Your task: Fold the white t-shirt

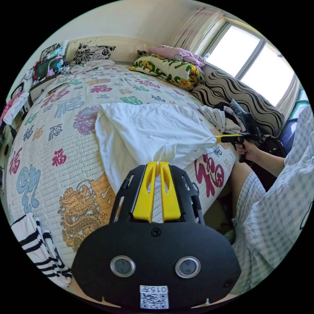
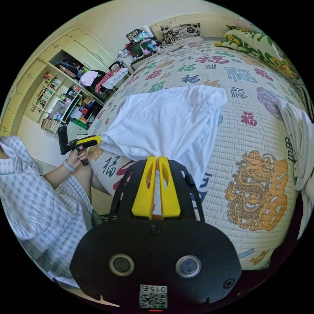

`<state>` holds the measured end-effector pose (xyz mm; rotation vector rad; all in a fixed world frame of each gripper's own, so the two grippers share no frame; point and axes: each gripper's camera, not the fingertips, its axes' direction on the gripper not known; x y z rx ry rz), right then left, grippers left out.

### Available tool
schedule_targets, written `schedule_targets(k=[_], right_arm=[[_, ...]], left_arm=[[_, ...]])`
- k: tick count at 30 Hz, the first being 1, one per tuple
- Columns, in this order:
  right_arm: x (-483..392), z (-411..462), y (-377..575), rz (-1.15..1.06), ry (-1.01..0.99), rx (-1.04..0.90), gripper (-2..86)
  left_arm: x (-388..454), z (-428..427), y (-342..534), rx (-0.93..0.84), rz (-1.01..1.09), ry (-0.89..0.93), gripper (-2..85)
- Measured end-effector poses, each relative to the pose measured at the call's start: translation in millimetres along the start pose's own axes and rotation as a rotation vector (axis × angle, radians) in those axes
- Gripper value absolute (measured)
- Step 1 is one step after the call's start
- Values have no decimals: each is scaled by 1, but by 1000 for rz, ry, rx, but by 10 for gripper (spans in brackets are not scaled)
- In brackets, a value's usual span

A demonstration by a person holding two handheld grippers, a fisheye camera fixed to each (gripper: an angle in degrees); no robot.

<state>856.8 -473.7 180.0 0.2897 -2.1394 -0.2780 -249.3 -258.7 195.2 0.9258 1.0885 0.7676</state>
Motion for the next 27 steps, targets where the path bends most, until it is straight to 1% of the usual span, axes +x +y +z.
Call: schedule_targets(k=[2, 4, 6, 10, 11, 13, 14, 15, 16, 17, 18, 20, 22, 23, 24, 25, 27], right_arm=[[3, 1, 11, 10, 14, -50, 36], [8, -3, 21, 63, 49, -83, 53], [9, -22, 35, 84, 66, -34, 57], [0, -47, 47, 63, 82, 66, 56], [-2, -47, 48, 54, 79, 50, 57], [2, -45, 52, 105, 95, 14, 60], [9, -45, 58, 160, 82, 4, 62], [19, -45, 66, 217, 26, 4, 72], [25, -45, 69, 248, -9, 0, 77], [35, -42, 76, 303, -93, -10, 99], [45, -40, 81, 356, -191, -1, 111], [54, -37, 86, 401, -277, 17, 104], [58, -37, 87, 413, -266, 26, 68], [60, -41, 86, 437, -247, 41, 38], [61, -51, 87, 432, -253, 86, 31], [61, -56, 87, 426, -253, 116, 28], [62, -75, 92, 403, -194, 181, 24]], left_arm=[[-1, 2, 11, -35, -4, -14, 29], [-3, 0, 21, -67, 6, -8, 60], [-10, -17, 34, -52, -61, -9, 79], [-9, -43, 38, 37, -83, 6, 69], [-7, -41, 34, 18, -59, 13, 68], [-11, -29, 32, -88, -100, -21, 68], [-21, -20, 37, -180, -203, -30, 72], [-32, -15, 46, -207, -286, 32, 78], [-36, -14, 51, -192, -315, 84, 78], [-45, -12, 60, -158, -373, 160, 78], [-52, -7, 67, -159, -419, 174, 76], [-62, 0, 71, -156, -465, 201, 64], [-68, 1, 72, -132, -489, 226, 28], [-70, -5, 70, -96, -487, 223, 8], [-70, -18, 67, -25, -456, 208, 1], [-68, -25, 66, 9, -434, 191, 0], [-65, -48, 65, 87, -362, 85, -3]])
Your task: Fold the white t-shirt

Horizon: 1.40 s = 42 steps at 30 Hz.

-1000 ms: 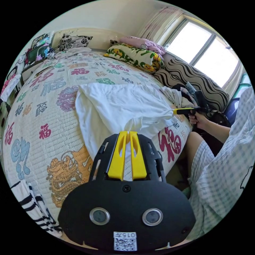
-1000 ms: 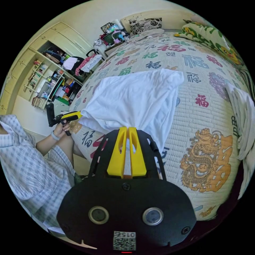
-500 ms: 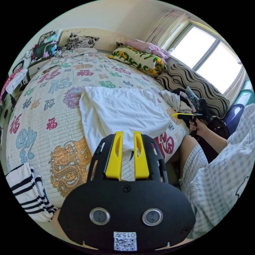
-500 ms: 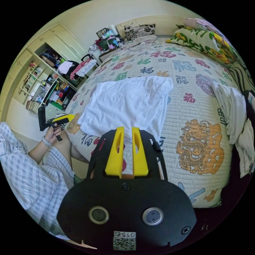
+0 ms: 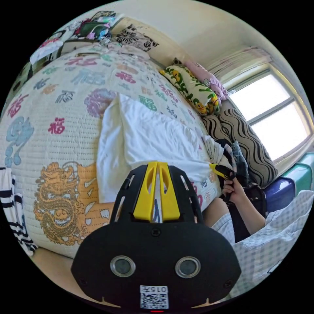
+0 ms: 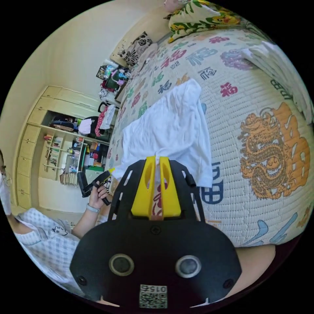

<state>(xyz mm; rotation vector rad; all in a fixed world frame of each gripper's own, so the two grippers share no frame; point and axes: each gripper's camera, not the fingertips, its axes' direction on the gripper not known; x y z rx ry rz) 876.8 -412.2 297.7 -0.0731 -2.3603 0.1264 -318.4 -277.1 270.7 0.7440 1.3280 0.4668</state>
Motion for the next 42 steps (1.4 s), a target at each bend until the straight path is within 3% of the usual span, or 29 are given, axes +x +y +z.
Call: schedule_targets(k=[5, 8, 12, 14, 16, 18, 26, 34, 37, 42], right_arm=[[27, 17, 9, 55, 154, -195, 39], [29, -1, 20, 50, 194, -152, 60], [39, -21, 23, 93, 302, -114, 140], [45, -11, 18, 96, 253, -171, 144], [43, -2, 11, 82, 215, -198, 124], [38, 9, 3, 43, 219, -242, 3], [64, -49, 18, 169, 132, -237, -9], [68, -61, 66, 204, 161, -412, -1], [66, -73, 63, 210, 244, -334, 47], [51, -96, -6, 85, 115, -66, 93]], left_arm=[[-32, 18, 12, -137, -31, -92, 8], [-45, 0, 23, -107, -70, -78, 44], [-62, -31, 35, -40, -173, -220, 67], [-77, -20, 33, -96, -223, -158, 80], [-86, -8, 30, -131, -251, -106, 69], [-87, -5, 24, -137, -213, -147, 27], [-101, -56, 25, -160, -223, -35, -3], [-108, -65, 57, -418, -255, -79, 12], [-112, -69, 57, -426, -287, -74, 36], [-111, -93, 0, -143, -221, -69, 67]])
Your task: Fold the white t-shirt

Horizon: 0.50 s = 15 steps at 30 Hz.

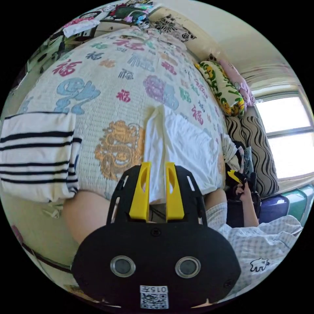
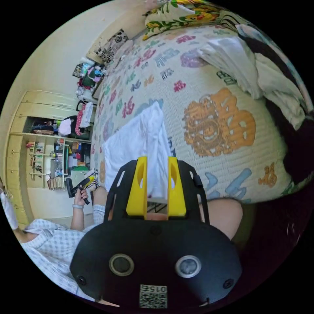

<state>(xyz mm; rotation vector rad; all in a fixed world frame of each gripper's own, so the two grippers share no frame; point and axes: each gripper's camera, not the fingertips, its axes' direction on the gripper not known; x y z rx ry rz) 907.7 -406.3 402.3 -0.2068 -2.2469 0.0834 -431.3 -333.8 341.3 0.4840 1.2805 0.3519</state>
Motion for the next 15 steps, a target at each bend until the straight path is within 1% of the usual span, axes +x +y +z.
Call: schedule_targets(k=[1, 3, 5, 7, 8, 9, 10, 12, 13, 15], right_arm=[[-3, 3, -11, -18, 1, 3, 92], [-12, 27, -53, -60, 67, -45, 98], [-14, 49, -78, -68, 99, -114, 104], [-13, 68, -97, -51, 84, -171, 101], [-13, 78, -106, -48, 66, -196, 88], [-14, 85, -112, -58, 68, -221, 38], [-15, 89, -114, -65, 73, -231, 13], [-17, 95, -120, -93, 99, -252, -4], [-17, 95, -122, -91, 105, -250, -5], [-13, 88, -127, -72, 98, -207, -9]], left_arm=[[3, 2, -10, 17, 18, 12, 68], [12, 20, -51, 43, 63, -12, 74], [15, 41, -78, 16, 73, 9, 78], [17, 60, -98, -18, 74, 50, 87], [17, 71, -108, -39, 67, 38, 89], [18, 82, -116, -71, 63, 22, 84], [17, 87, -120, -91, 62, 25, 74], [17, 101, -130, -153, 79, 84, 30], [17, 102, -132, -156, 86, 101, 18], [18, 97, -139, -99, 107, 87, 6]])
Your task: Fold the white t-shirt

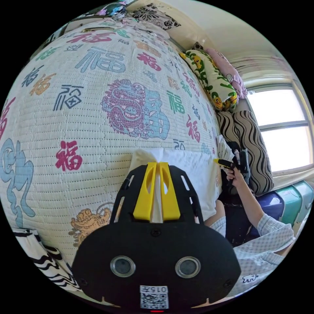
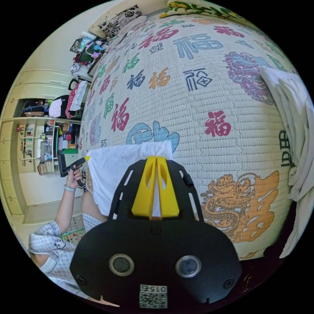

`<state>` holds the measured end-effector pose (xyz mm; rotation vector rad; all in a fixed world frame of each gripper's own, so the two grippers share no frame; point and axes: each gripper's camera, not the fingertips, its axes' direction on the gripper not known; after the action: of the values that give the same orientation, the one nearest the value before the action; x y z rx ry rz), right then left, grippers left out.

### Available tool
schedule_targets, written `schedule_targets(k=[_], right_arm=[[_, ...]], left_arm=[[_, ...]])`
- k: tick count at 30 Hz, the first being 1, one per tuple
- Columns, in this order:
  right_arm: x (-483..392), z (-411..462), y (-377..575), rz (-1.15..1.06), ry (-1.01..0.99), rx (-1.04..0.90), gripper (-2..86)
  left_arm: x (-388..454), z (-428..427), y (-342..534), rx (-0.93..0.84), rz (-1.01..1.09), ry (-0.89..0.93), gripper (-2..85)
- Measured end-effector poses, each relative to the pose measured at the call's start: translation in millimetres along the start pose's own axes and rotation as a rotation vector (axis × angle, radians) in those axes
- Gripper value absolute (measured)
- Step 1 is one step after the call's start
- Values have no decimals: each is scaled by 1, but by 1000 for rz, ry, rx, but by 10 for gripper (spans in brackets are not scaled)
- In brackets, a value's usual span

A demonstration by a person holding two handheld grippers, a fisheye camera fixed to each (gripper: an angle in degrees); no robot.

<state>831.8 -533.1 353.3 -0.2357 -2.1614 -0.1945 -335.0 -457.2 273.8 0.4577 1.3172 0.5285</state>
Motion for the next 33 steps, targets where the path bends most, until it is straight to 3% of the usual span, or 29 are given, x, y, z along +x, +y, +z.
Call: schedule_targets(k=[10, 13, 16, 19, 21, 22, 24, 27, 29, 30, 33], right_arm=[[13, 7, -20, 111, -49, 77, -8], [10, 18, -26, 116, -41, 24, -2], [4, 15, -20, 106, -13, 33, 36], [-18, -5, 5, 9, 79, 106, 48], [-49, -7, 35, -140, 45, 125, 31], [-58, -3, 41, -191, 9, 100, 25], [-85, 36, 59, -327, -88, -127, 13], [-89, 82, 80, -320, 74, -260, -4], [-79, 95, 89, -280, 151, -269, -7], [-71, 94, 92, -228, 79, -228, -7], [-68, 88, 94, -179, 44, -206, -6]], left_arm=[[-6, 23, -31, 87, -97, 94, 6], [-1, 39, -36, 44, -103, 72, 13], [7, 41, -29, 59, -104, 55, 31], [24, 27, -7, 87, -83, -25, 58], [58, 27, 11, 70, 42, -48, 56], [69, 30, 14, 56, 82, -38, 54], [108, 59, 25, -42, 223, -4, 48], [124, 100, 39, -129, 240, -51, 29], [118, 118, 47, -166, 198, -138, 20], [116, 126, 52, -173, 197, -184, 17], [122, 130, 54, -177, 156, -123, 35]])
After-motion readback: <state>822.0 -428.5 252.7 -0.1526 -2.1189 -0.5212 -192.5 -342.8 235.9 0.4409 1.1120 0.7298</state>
